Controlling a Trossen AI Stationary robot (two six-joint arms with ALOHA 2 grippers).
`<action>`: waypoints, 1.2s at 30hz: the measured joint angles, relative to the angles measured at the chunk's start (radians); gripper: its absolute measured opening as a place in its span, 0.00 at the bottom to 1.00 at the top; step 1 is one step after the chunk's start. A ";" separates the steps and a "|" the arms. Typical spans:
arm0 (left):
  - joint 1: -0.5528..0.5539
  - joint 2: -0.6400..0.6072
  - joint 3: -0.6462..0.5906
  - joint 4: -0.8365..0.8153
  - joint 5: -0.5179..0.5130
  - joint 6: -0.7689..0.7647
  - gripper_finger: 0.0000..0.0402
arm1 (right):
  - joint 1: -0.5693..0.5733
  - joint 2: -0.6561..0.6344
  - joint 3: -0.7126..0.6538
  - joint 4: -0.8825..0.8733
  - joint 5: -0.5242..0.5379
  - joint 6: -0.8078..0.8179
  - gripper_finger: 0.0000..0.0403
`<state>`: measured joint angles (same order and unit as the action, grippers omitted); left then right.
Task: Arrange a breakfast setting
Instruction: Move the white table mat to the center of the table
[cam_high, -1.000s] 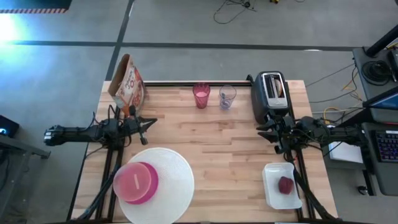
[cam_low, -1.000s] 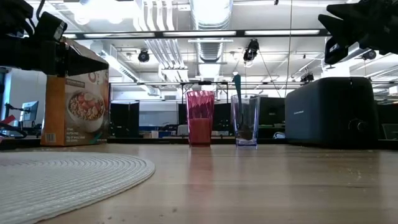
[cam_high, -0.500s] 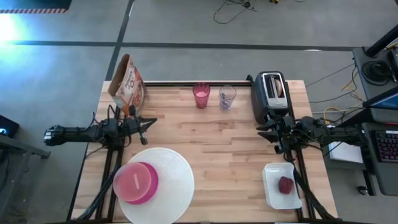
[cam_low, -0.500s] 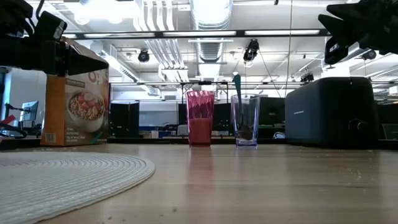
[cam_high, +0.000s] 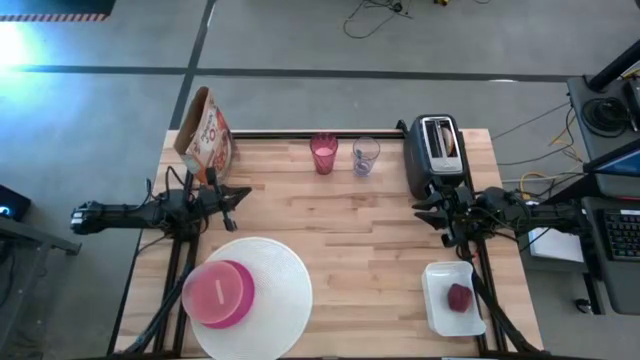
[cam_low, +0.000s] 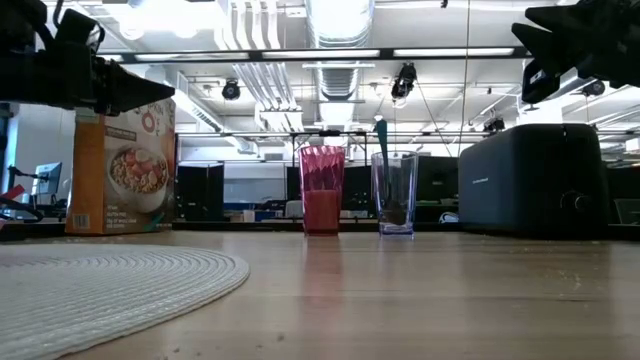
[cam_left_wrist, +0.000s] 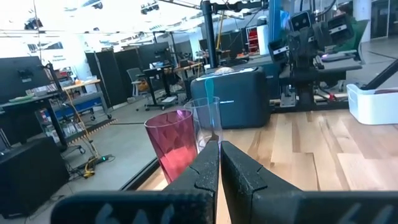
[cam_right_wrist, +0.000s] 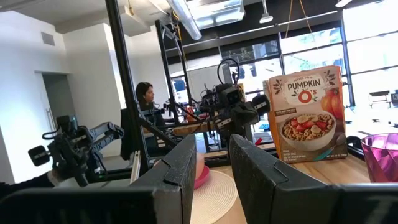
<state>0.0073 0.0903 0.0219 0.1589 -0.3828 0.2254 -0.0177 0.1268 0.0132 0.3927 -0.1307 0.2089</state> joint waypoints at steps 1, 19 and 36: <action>0.000 0.000 0.000 0.001 0.000 -0.003 0.00 | 0.000 0.000 0.000 0.000 0.000 0.000 0.22; 0.001 0.000 0.000 -0.002 -0.017 -0.107 0.00 | 0.000 0.000 0.000 0.000 0.000 0.000 0.22; 0.001 0.000 0.000 0.135 -0.003 -0.203 0.00 | 0.000 0.000 0.000 0.000 0.000 0.000 0.22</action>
<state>0.0082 0.0902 0.0219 0.2935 -0.3860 0.0224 -0.0177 0.1272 0.0132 0.3924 -0.1307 0.2089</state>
